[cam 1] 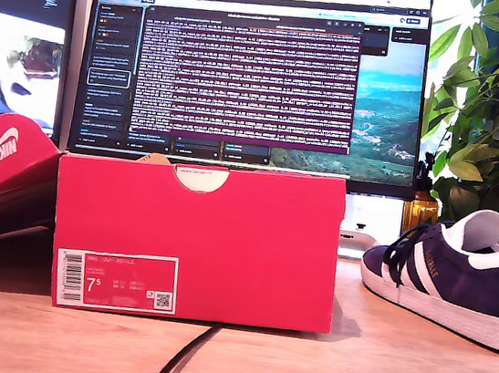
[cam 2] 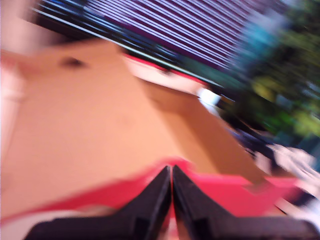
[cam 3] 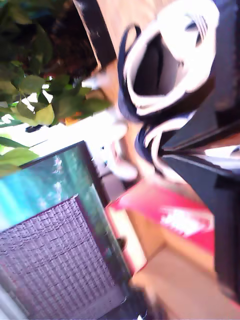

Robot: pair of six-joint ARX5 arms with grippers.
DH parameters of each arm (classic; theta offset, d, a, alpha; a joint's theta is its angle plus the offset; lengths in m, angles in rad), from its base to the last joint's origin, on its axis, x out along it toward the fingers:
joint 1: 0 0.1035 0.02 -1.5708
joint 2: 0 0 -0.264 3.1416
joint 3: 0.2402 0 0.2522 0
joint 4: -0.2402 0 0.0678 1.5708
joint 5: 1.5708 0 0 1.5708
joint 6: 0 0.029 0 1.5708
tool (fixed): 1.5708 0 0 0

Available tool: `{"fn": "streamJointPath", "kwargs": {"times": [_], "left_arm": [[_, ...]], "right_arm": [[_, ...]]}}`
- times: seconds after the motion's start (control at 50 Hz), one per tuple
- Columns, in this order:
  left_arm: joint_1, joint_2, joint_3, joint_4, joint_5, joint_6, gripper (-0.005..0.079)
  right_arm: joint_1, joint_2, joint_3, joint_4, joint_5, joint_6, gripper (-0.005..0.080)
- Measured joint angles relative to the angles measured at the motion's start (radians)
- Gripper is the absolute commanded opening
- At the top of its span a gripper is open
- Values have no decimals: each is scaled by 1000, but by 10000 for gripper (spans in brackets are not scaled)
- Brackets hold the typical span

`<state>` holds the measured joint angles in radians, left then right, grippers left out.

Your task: Pack the blue shoes by picking the first shoe and placing it inside the red shoebox, left side, then picking and rotating the second shoe and placing it in the shoebox

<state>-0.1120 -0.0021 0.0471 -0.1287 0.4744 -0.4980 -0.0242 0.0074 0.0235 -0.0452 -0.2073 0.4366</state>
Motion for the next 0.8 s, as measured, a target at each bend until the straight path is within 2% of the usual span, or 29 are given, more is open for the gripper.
{"fn": "streamJointPath", "kwargs": {"times": [0.1, 0.32, 0.42, 0.56, 0.8], "left_arm": [[-41, 33, 0, -5, -1, 0, -20], [-153, 238, 0, 41, -65, 4, -20], [-203, 349, -1, 126, -106, 4, -20], [-256, 519, -1, 297, -163, 3, -20], [-278, 802, -1, 572, -207, 3, -20]], "right_arm": [[1, 0, 0, 0, -45, 11, -4], [13, 0, 0, -2, -50, 35, -8], [13, 0, 1, -21, -50, 34, -8], [13, 5, 25, -116, -49, -3, -10], [13, 145, 243, -336, -45, -45, -10]]}}
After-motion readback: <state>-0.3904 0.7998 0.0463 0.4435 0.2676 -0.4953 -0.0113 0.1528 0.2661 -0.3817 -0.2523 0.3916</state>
